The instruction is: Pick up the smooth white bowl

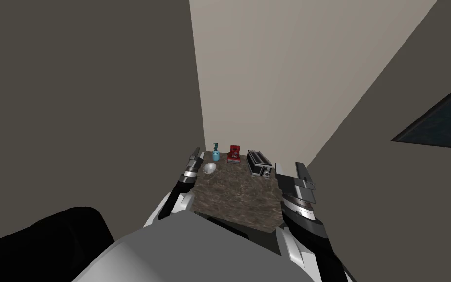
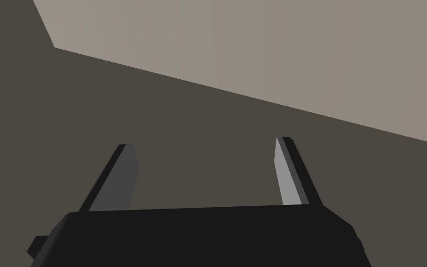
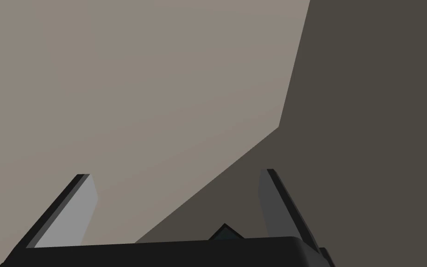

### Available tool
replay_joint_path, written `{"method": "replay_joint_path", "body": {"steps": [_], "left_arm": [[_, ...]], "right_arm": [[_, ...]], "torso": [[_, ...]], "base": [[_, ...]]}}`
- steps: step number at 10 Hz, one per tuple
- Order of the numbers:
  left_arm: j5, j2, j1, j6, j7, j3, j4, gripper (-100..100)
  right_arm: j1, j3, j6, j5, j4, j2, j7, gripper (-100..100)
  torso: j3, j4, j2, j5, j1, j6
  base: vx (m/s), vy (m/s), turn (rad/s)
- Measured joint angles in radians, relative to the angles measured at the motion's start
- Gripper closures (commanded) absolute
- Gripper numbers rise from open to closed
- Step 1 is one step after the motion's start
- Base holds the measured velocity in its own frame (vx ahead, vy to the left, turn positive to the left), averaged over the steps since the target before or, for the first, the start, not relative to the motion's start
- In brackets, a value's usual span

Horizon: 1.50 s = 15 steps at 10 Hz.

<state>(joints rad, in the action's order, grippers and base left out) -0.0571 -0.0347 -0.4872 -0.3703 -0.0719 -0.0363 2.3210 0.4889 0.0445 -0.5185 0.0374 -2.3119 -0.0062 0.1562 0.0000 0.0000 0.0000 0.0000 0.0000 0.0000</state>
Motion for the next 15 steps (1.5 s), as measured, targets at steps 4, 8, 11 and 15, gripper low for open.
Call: {"method": "replay_joint_path", "body": {"steps": [4, 8, 11, 15], "left_arm": [[-0.027, -0.068, 0.056, 0.083, -0.012, 0.018, -0.026, -100], [-0.059, -0.108, 0.126, 0.189, -0.027, 0.037, -0.065, -100], [-0.082, -0.128, 0.177, 0.269, -0.037, 0.052, -0.097, -100], [-0.108, -0.137, 0.248, 0.363, -0.042, 0.065, -0.150, -100]], "right_arm": [[0.000, 0.000, 0.000, 0.000, 0.000, 0.000, 0.000, 0], [0.000, 0.000, 0.000, 0.000, 0.000, 0.000, 0.000, 0], [0.000, 0.000, 0.000, 0.000, 0.000, 0.000, 0.000, 0], [0.000, 0.000, 0.000, 0.000, 0.000, 0.000, 0.000, 0]], "torso": [[0.002, 0.001, 0.004, 0.000, 0.000, 0.000], [0.002, 0.001, 0.003, 0.000, 0.000, 0.000], [0.002, 0.001, 0.003, 0.000, 0.000, 0.000], [0.002, 0.001, 0.003, 0.000, 0.001, 0.000]], "base": [[-0.055, -0.010, 0.009], [-0.054, -0.004, 0.012], [-0.052, 0.002, 0.011], [-0.045, 0.005, 0.015]]}}
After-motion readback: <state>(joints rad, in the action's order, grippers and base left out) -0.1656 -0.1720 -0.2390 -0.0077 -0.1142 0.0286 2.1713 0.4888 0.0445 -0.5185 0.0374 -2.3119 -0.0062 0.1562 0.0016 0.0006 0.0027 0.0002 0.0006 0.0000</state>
